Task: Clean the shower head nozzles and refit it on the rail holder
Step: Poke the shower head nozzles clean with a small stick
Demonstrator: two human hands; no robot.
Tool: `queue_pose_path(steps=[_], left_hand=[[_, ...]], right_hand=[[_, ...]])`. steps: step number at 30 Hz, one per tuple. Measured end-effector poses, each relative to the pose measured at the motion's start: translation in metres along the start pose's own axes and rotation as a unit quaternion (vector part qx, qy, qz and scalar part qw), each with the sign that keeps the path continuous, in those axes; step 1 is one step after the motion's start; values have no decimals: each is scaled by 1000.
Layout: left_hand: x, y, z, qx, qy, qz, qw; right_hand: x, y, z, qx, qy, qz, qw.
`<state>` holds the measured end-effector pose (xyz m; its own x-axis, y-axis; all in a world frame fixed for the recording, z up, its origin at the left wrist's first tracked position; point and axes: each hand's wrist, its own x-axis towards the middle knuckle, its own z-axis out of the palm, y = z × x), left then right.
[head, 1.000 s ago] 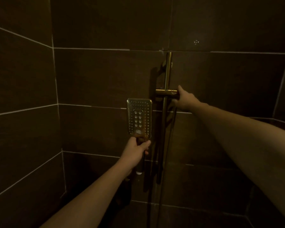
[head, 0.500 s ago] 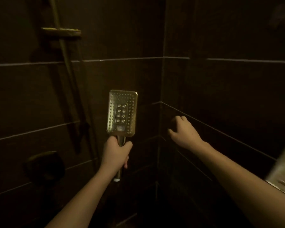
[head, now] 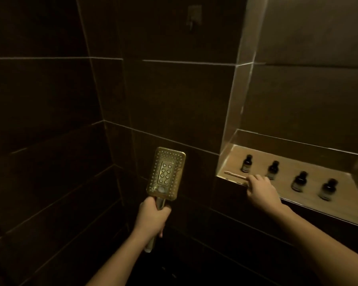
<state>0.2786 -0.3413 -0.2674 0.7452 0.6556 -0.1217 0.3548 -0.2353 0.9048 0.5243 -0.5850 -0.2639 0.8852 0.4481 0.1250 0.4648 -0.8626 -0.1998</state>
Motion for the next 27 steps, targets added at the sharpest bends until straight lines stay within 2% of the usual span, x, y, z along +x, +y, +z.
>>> queue_pose_path(steps=[4,8,13,15,19,21,23,27], left_hand=[[1,6,24,-3,-45,-3,999],[-1,2,35,4,-83,-21,996],[0,-9,27,9,-83,-44,995],[-1,-17,18,1,-75,-55,996],[-14,-38,-6,-52,-44,-91,994],[-26,-50,-20,-67,-13,-95,993],[-40,-62,-35,-57,21,-89,994],[-75,-89,-68,-30,83,-89,992]], right_hand=[[3,33,-1,-7,0,67,998],[4,37,8,-28,17,54,998],[9,14,7,-46,4,69,997],[3,-6,6,-1,5,71,997],[-39,-63,26,168,-9,88,982],[-66,-105,46,219,-78,51,971],[-91,-149,62,261,-135,-26,956],[-123,-231,68,370,-194,-163,894]])
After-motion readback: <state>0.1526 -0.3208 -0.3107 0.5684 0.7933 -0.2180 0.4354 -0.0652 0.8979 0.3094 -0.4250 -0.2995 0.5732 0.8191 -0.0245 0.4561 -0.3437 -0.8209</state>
